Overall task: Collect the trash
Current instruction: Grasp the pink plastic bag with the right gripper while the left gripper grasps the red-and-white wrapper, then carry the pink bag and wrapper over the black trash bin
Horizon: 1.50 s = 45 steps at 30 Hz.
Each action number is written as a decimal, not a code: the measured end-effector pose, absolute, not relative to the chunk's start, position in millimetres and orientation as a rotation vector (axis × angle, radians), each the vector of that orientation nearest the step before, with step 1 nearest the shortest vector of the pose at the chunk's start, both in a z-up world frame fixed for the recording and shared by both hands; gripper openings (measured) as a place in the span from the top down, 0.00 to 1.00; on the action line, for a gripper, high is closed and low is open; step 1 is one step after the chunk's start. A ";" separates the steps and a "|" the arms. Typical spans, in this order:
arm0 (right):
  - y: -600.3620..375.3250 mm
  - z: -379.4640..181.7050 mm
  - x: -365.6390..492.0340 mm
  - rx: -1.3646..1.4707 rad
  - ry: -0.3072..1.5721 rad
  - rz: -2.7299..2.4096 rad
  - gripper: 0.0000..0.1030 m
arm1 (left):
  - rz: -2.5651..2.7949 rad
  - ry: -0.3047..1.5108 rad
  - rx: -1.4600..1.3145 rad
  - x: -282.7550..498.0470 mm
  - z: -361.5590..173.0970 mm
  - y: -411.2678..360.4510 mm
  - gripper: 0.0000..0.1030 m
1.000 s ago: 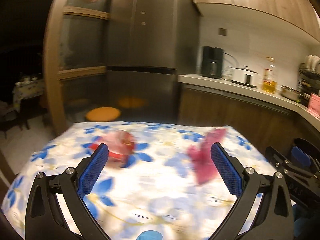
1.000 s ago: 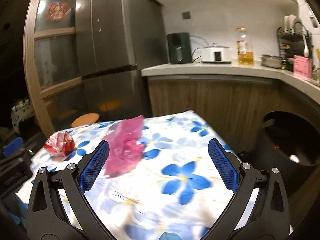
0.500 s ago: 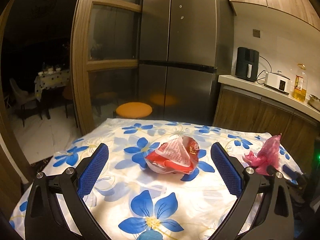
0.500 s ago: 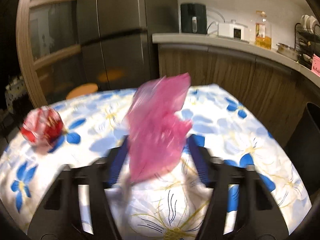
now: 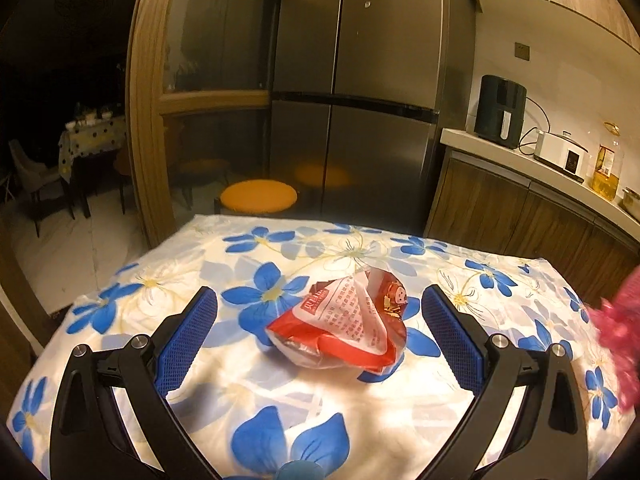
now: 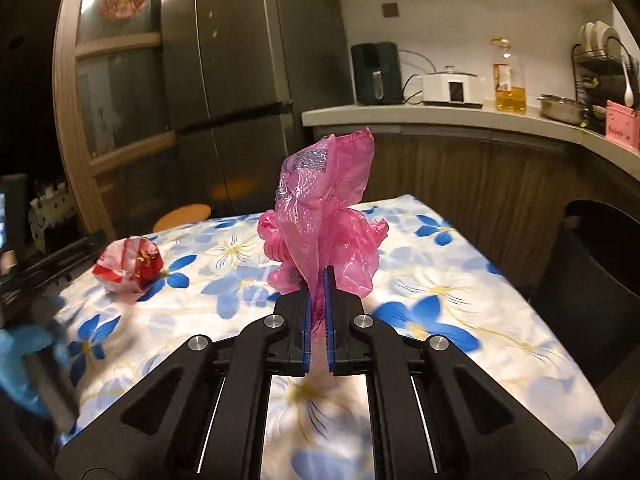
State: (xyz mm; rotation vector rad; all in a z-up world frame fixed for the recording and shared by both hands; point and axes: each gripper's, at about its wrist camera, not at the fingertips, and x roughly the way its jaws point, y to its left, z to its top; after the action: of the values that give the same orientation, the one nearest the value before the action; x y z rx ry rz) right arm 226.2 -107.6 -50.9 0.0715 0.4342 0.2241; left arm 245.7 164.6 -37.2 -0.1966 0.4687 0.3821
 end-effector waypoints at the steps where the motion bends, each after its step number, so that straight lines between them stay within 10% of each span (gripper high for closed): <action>1: -111.9 -50.1 221.7 0.077 0.433 0.224 0.95 | 0.384 0.484 -0.198 250.7 -40.1 165.0 0.05; 9: -124.2 -46.0 202.4 0.060 0.432 0.232 0.95 | 0.367 0.602 -0.171 278.0 -58.2 162.3 0.12; 17: -126.2 -43.0 199.5 0.066 0.430 0.232 0.95 | 0.327 0.674 -0.154 286.5 -71.7 159.2 0.64; 23: -131.3 -40.1 194.0 0.069 0.431 0.231 0.95 | 0.319 0.637 -0.134 269.9 -58.5 143.8 0.83; 45: -235.3 -8.6 123.7 0.118 0.327 0.076 0.95 | -0.052 0.403 -0.110 163.6 25.4 -67.8 0.87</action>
State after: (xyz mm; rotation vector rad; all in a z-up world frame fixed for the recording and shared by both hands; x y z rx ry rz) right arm 123.7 -235.3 -8.6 0.1180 0.3267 0.0760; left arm 163.6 -67.8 25.4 -0.1098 0.4026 -0.0517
